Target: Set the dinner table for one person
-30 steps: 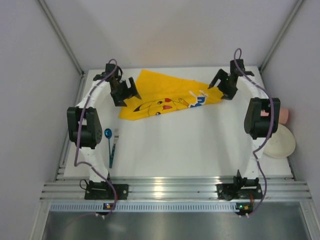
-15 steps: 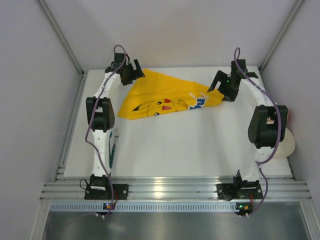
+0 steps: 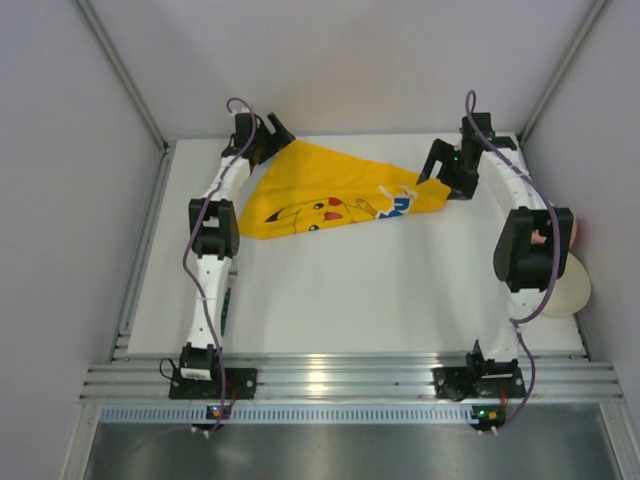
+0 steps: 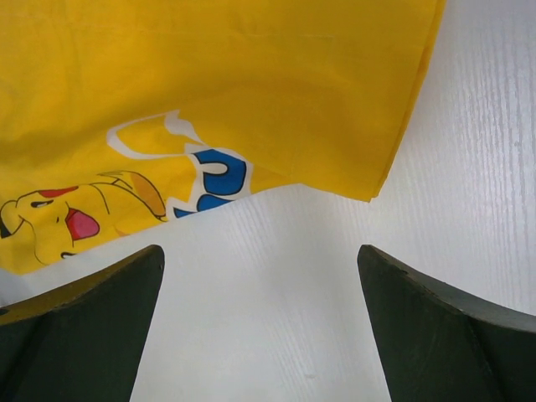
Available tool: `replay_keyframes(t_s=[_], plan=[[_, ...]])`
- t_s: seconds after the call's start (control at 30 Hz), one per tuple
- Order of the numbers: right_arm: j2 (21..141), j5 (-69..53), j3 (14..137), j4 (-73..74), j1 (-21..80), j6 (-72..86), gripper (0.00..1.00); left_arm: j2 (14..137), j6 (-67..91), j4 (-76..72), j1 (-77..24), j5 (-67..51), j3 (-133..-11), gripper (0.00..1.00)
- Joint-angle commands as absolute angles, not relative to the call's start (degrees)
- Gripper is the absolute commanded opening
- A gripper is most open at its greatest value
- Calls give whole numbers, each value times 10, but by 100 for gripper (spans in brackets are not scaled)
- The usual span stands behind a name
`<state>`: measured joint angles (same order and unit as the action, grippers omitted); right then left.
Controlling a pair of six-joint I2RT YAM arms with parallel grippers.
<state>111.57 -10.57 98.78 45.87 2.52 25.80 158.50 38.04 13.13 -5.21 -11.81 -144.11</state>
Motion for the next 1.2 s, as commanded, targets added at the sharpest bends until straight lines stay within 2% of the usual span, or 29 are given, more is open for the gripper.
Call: replay_keyframes(t_s=[0.0, 0.07, 0.2, 0.23, 0.3, 0.43, 0.47, 0.5, 0.53, 0.77, 1.0, 1.17], plan=[[1142, -101, 1019, 477, 29, 247, 100, 1614, 417, 124, -54, -186, -1434, 98], [1150, -103, 1021, 477, 28, 249, 100, 1616, 418, 122, -59, -217, -1429, 95], [1166, -109, 1023, 475, 24, 254, 100, 1618, 417, 138, -71, -250, -1407, 82], [1168, -110, 1023, 473, 23, 256, 100, 1619, 421, 140, -71, -261, -1405, 71], [1172, -111, 1024, 472, 17, 258, 100, 1622, 427, 148, -73, -268, -1402, 61], [1174, -115, 1027, 468, 5, 271, 100, 1622, 420, 169, -77, -277, -1402, 32], [1176, -114, 1027, 466, -15, 272, 100, 1621, 418, 175, -77, -285, -1401, 12], [1183, -113, 1029, 465, -19, 274, 100, 1612, 414, 180, -77, -285, -1396, 3], [1189, -108, 1038, 464, -24, 279, 100, 1604, 410, 187, -77, -285, -1387, 0], [1241, -67, 1094, 471, -65, 297, 100, 1478, 327, 216, -69, -275, -1242, 0], [1293, -98, 1075, 400, -57, 372, 100, 1453, 296, 242, -71, -293, -1207, 0], [1330, -103, 1086, 324, -12, 403, 100, 1451, 295, 250, -79, -301, -1212, 0]])
